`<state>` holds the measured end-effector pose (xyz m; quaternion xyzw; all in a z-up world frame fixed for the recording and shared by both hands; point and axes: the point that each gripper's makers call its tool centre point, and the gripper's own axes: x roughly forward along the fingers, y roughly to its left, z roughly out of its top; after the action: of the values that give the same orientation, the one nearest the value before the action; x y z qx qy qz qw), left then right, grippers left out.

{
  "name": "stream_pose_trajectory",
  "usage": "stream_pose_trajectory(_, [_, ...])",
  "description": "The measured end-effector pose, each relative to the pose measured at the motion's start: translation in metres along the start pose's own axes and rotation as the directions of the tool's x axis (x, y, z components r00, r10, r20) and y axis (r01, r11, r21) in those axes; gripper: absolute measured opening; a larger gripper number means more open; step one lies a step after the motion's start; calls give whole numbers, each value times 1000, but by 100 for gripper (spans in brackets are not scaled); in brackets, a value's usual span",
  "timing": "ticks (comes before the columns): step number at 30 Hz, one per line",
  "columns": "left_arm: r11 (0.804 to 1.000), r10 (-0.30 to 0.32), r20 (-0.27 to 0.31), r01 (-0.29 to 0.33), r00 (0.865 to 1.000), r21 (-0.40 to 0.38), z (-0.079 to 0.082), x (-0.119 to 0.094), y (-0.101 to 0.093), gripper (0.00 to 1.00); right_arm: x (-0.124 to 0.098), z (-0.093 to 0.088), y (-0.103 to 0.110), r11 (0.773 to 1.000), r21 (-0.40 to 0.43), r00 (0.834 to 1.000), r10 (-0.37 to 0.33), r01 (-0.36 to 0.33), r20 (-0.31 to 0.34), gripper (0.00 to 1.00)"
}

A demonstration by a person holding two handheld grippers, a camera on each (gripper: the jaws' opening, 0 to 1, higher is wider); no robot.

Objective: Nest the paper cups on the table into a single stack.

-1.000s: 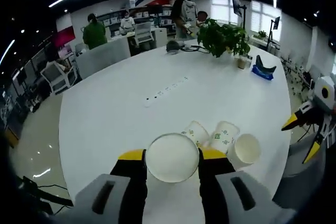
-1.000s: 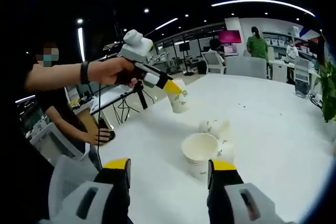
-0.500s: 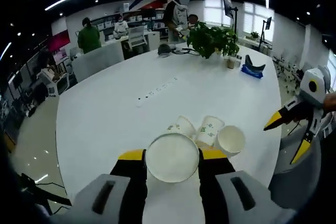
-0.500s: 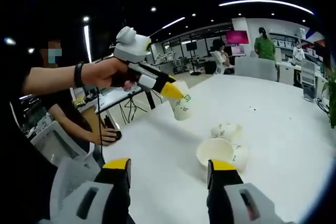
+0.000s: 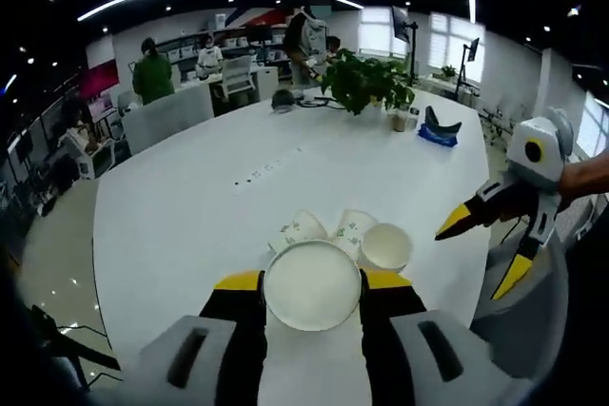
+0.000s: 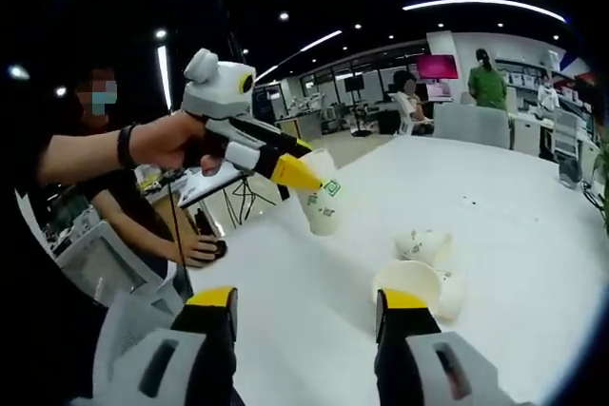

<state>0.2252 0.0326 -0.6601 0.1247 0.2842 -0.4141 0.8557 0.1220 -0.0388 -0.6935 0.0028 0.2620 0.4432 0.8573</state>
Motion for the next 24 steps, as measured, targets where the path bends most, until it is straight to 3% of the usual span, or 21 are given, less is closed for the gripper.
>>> stream_pose_trajectory(11, [997,-71,15,70,997,28,0,-9,-48,36,28,-1,19,999,12,999,43,-43,-13,58])
stream_pose_trajectory(17, [994,-102,34,101,994,36,5,-9,-54,36,39,-9,13,999,-17,998,41,-41,-41,61])
stream_pose_trajectory(20, [991,-131,52,129,990,31,9,-11,-62,36,41,-9,10,999,-12,999,45,-45,-17,61])
stream_pose_trajectory(24, [988,-147,34,145,989,62,8,-9,-73,36,38,-6,12,999,-13,999,44,-44,4,61])
